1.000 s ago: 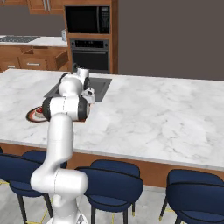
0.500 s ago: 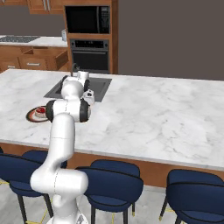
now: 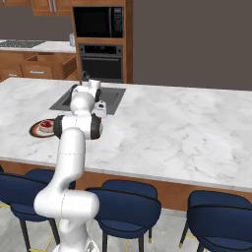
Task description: Pick up the knife from the drawer and place it on the cutting board. Then place the meat from the plate to the cutting board.
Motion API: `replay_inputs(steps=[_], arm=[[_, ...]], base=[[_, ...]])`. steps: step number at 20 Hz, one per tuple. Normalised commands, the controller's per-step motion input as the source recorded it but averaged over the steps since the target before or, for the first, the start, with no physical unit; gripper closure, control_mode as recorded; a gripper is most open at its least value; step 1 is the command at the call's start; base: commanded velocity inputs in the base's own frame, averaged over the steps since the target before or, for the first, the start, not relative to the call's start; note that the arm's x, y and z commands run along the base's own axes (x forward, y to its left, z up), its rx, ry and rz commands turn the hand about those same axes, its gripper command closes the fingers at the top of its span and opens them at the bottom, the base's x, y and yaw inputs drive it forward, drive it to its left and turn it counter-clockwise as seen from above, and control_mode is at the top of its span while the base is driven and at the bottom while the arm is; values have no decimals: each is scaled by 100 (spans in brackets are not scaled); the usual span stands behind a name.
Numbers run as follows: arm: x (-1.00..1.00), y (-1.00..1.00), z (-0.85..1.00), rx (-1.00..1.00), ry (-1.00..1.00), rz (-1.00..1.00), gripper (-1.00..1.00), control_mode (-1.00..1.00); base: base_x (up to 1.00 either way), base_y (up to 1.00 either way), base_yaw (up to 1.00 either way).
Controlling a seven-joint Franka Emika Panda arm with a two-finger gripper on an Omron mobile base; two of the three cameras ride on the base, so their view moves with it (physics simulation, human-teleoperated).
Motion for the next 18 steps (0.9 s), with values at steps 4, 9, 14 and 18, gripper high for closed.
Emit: replay_inputs(steps=[4,9,14,18], arm=[[0,0,-5,0,3,0,-100,-100],[0,0,0,0,0,0,-100,-100],[0,0,0,0,0,0,-100,-100],[0,0,9,0,0,0,-100,-100]], base=[[0,0,0],[0,0,0],[0,0,0],[0,0,0]])
